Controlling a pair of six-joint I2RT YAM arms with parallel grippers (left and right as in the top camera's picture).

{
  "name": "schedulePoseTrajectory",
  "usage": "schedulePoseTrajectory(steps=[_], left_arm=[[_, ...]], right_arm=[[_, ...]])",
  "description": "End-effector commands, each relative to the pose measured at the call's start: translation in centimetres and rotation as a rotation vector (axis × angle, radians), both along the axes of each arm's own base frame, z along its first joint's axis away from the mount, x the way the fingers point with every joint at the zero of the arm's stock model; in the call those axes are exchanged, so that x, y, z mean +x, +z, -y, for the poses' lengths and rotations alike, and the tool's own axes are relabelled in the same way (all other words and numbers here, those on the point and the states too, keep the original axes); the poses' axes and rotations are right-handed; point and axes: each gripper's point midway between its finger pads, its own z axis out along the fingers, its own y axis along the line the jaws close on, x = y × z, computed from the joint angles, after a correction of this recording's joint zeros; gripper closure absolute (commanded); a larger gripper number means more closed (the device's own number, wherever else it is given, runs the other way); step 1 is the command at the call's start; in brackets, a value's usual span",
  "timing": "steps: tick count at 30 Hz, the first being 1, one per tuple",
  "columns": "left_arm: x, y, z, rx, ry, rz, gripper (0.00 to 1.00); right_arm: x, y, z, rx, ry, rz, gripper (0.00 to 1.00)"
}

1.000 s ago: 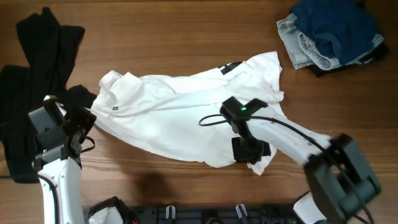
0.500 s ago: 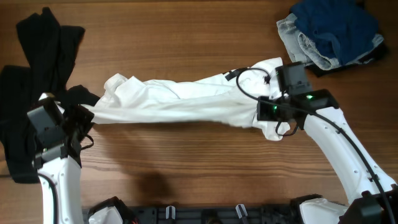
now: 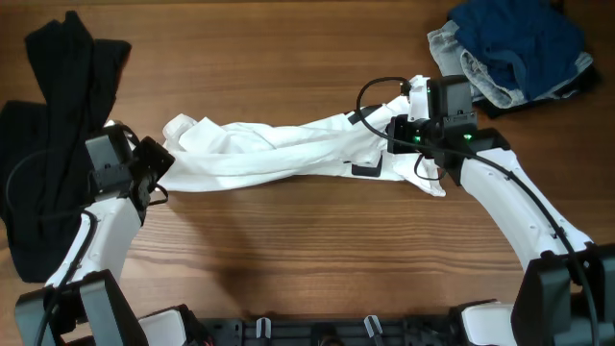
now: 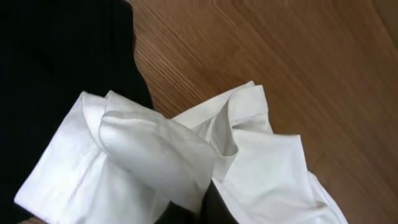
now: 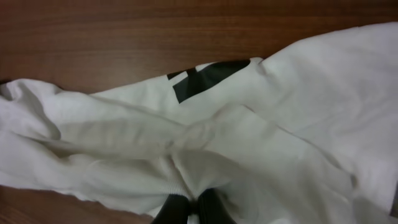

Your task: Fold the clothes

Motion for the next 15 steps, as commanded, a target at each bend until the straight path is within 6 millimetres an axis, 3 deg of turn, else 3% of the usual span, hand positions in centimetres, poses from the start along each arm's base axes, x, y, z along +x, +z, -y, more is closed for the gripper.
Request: schedulePoseTrajectory(steps=[1,2,3,6,7,10,12,15], left_arm=[[0.2,-0.1,-0.4,0.031,0.003,-0.005,0.96],[0.2,-0.1,-0.4,0.031,0.003,-0.005,0.96],[0.2,-0.1,-0.4,0.031,0.003,-0.005,0.96],[0.2,-0.1,-0.4,0.031,0.003,-0.008,0.96],[0.2,-0.1,-0.4,0.031,0.003,-0.008,0.96],[0.0,-0.2,-0.4,0.029,0.003,-0.016,0.96],[0.0,-0.3,-0.4,0.029,0.003,-0.017,0.96],[0.0,-0.2,-0.4,0.03,0.004,-0.016,0.96]], right_arm=[[0.6,-1.5,0.3,-0.036,0.004,-0.02,0.41],[0.4,-1.4,-0.1,-0.016,0.02,-0.024,0.24],[0.1,-0.6,-0.9,0.025,0.052,-0.02,0.16],[-1.1,2.4,-2.3,0.091,0.122,-0.021,0.15],[-2.1,2.5,-2.7,0.093,0.136,-0.046,0.22],[-5.3,0.7,-4.4,0.061,0.213,-0.154,0.27],[-6.9,-2.2,-4.8,0.0,0.217,-0.226,0.26],[-6.7,-6.2,-4.2,-0.068,0.152,-0.289,0.28]])
